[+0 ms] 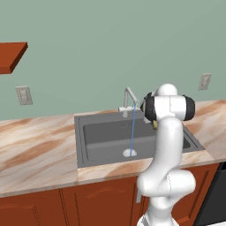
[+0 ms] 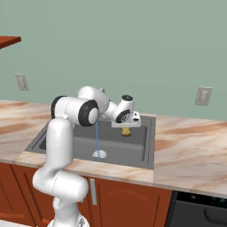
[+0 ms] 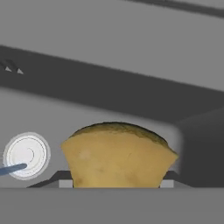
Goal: Soak the sponge with water for a few seconds and then drop it inside the sink.
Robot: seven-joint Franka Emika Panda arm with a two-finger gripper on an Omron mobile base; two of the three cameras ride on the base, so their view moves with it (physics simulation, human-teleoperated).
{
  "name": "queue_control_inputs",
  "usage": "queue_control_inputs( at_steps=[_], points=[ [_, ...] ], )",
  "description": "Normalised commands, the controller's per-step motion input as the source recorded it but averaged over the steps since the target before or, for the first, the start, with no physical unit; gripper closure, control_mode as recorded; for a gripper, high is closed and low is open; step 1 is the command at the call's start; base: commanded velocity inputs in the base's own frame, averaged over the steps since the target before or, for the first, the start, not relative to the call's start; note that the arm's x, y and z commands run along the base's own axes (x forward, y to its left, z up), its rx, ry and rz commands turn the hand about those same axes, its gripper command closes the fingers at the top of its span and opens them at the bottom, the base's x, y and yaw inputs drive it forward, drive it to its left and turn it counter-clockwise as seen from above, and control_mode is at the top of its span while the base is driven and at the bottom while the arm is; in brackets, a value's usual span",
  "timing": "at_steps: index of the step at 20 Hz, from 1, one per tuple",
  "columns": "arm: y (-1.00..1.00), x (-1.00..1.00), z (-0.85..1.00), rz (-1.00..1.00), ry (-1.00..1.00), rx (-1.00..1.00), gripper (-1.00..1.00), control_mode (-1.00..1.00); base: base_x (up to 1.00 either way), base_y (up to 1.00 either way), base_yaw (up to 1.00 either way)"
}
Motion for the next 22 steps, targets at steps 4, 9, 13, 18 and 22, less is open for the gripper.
queue_control_inputs(
  at_steps=[4, 9, 13, 18, 22],
  points=[
    [-0.24, -0.02, -0.32, -0.05, 0.00, 0.00, 1.00, -1.00, 0.00, 0.00, 0.00],
    [-0.20, -0.14, -0.21, -0.01, 0.00, 0.00, 1.00, -1.00, 0.00, 0.00, 0.00],
    [-0.04, -0.03, -0.40, 0.00, 0.00, 0.00, 1.00, -1.00, 0.00, 0.00, 0.00],
    [0.00, -0.03, -0.43, 0.00, 0.00, 0.00, 1.00, -1.00, 0.00, 0.00, 0.00],
    [0.00, -0.13, -0.30, 0.00, 0.00, 0.00, 1.00, -1.00, 0.00, 0.00, 0.00]
  ],
)
